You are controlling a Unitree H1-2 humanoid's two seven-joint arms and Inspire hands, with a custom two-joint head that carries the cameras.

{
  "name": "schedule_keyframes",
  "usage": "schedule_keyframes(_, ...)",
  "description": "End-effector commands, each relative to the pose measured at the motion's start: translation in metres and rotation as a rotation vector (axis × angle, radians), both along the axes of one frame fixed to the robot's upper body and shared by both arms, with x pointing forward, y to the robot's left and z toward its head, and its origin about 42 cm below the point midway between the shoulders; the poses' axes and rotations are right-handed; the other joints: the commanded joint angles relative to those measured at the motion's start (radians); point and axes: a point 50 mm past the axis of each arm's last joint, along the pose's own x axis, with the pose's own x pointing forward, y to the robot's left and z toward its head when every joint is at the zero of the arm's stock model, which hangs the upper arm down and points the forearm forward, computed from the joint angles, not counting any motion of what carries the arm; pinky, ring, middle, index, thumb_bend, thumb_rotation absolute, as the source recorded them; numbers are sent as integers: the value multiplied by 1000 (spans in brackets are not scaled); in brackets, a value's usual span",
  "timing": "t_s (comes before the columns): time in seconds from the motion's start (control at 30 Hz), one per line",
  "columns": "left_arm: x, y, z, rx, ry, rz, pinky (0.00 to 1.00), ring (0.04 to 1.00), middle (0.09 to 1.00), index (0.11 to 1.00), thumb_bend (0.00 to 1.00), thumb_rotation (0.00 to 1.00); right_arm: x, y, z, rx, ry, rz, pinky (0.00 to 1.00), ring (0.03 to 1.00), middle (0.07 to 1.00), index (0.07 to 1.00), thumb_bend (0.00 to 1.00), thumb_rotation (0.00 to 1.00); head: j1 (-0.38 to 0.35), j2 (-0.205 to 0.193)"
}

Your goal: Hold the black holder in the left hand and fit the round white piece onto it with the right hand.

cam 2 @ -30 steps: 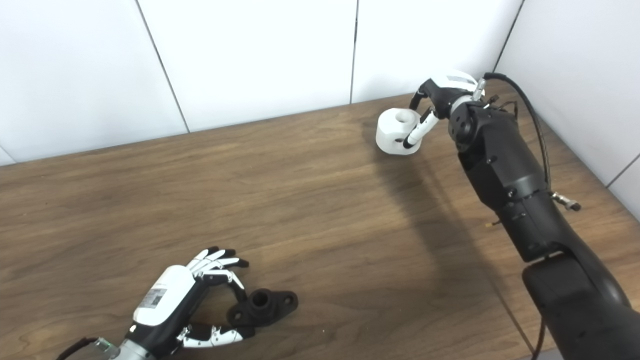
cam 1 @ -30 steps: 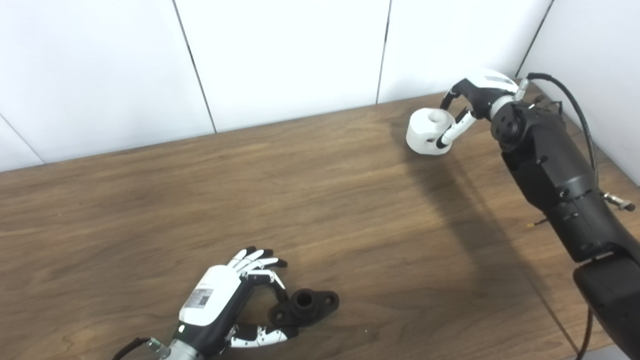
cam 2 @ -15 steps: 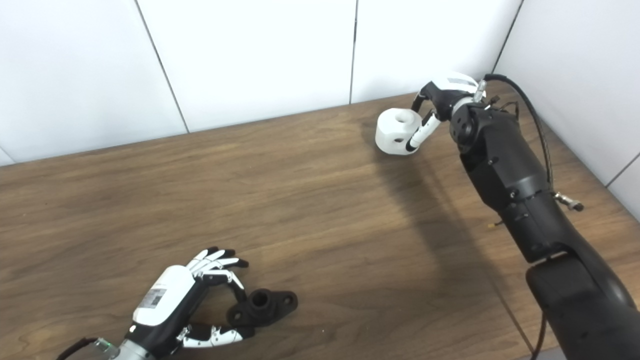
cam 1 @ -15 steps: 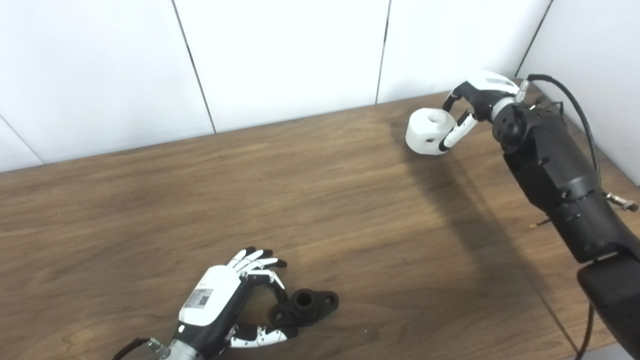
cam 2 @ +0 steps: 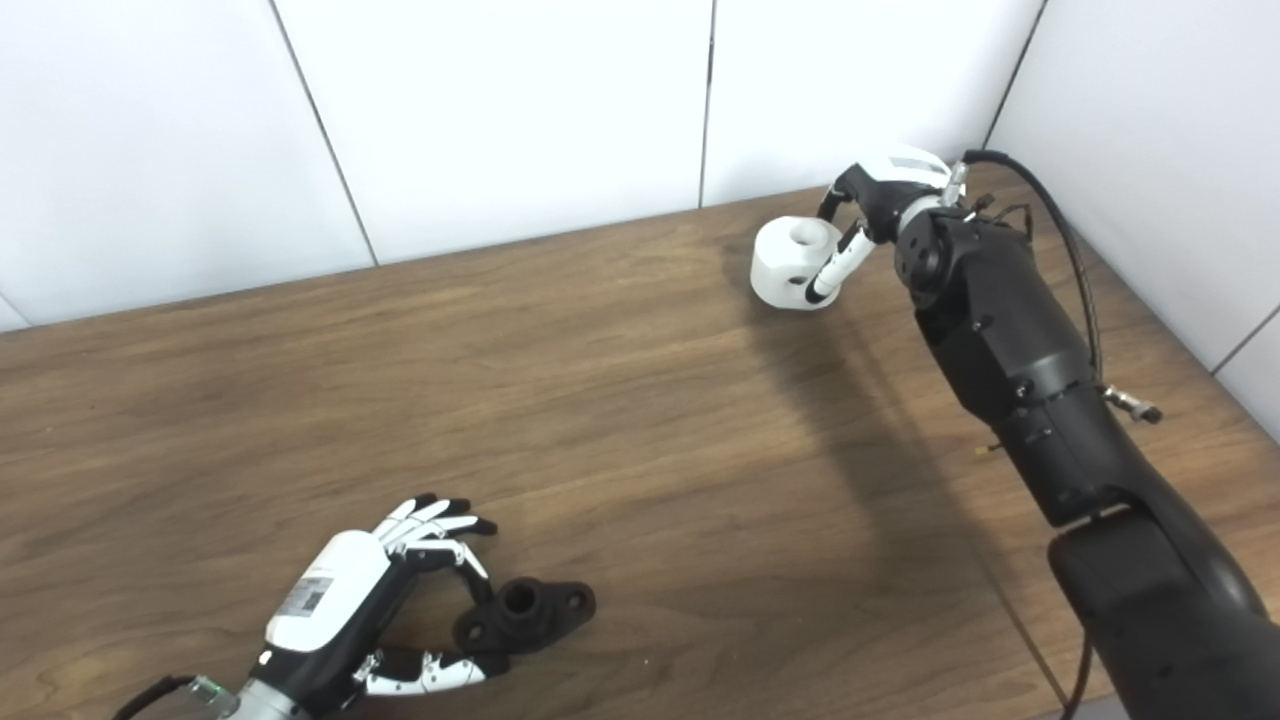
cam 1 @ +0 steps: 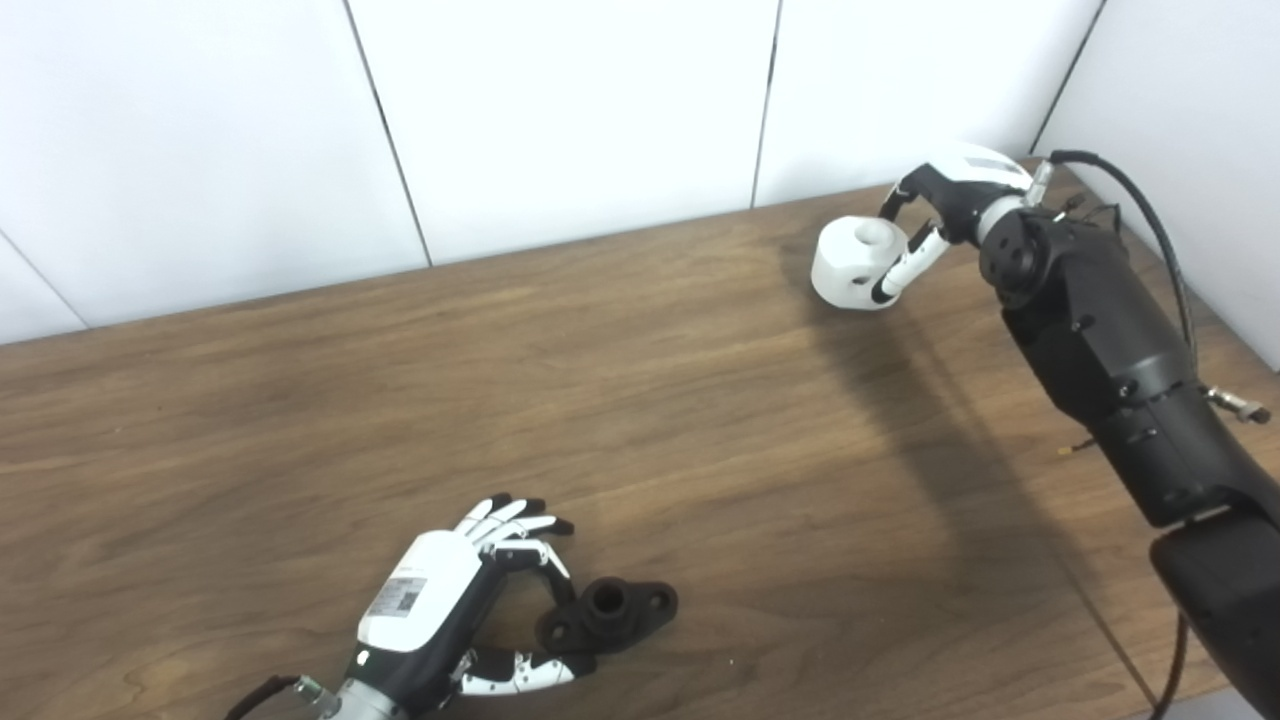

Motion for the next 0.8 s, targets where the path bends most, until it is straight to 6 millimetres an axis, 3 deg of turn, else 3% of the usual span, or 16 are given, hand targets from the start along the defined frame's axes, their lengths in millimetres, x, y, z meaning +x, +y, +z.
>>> schedule_keyframes(0.0, -13, 16, -26, 121, 145, 28, 946, 898, 809, 487, 517, 58, 5, -5, 29, -30, -86, -3, 1000, 928, 854, 682, 811, 221, 0, 0)
schedule_keyframes(0.7, -12, 15, -25, 118, 148, 28, 948, 900, 810, 487, 517, 57, 6, -5, 30, -14, -114, 5, 1000, 919, 842, 627, 785, 173, 2, 2)
schedule_keyframes(0.73, -12, 15, -25, 120, 148, 29, 949, 900, 811, 487, 517, 57, 5, -5, 30, -3, -131, 11, 1000, 913, 832, 546, 630, 153, 2, 2)
schedule_keyframes(0.77, -12, 15, -25, 122, 147, 29, 948, 900, 811, 487, 517, 57, 5, -5, 30, 5, -143, 16, 1000, 913, 829, 518, 578, 145, 2, 2)
